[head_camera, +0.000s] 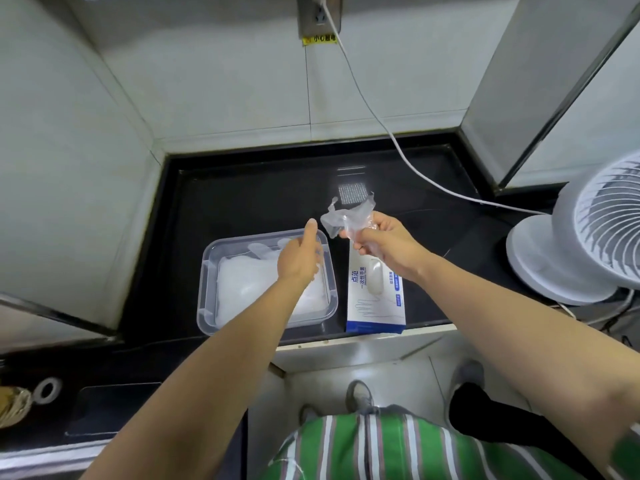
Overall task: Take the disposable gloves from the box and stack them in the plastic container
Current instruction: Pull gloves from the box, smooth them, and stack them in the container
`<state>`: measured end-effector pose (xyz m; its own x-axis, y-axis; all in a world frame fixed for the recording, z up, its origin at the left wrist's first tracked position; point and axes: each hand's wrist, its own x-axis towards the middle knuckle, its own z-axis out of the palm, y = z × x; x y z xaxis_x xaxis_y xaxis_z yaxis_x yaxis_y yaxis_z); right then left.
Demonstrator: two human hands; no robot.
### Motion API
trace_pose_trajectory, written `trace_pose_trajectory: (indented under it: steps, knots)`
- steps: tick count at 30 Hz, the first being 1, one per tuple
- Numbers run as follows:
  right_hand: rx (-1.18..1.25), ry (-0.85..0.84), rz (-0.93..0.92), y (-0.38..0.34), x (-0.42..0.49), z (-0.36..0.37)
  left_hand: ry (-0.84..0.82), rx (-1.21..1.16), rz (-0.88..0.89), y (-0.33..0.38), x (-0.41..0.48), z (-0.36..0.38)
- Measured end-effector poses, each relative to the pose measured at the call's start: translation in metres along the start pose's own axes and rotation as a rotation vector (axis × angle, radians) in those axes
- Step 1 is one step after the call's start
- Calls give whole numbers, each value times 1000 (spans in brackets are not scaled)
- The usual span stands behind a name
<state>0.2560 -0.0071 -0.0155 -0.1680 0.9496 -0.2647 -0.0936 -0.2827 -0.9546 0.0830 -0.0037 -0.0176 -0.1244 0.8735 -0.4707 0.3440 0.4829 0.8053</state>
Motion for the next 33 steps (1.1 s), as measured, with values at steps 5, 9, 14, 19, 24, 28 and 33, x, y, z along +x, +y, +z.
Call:
trace_pose_trajectory:
  steps: [5,9,14,19,24,28,33]
  knots:
    - [-130,-193,43,0,3,20,-194,-382,-68,12,-1,-14]
    - [-286,-310,131,5,1,29,-13,-315,51,5,4,-22]
    - [25,-12,137,-6,9,36,-40,-346,153,-9,1,-44]
    - [-134,-46,154,-5,22,37,-119,-275,216,-21,-1,-61]
    - [-205,87,106,-1,23,54,-32,-224,116,-33,3,-78]
    - [-202,190,113,-1,22,63,280,-36,8,-51,16,-100]
    - [-175,277,200,-6,24,78,683,333,362,-48,3,-98]
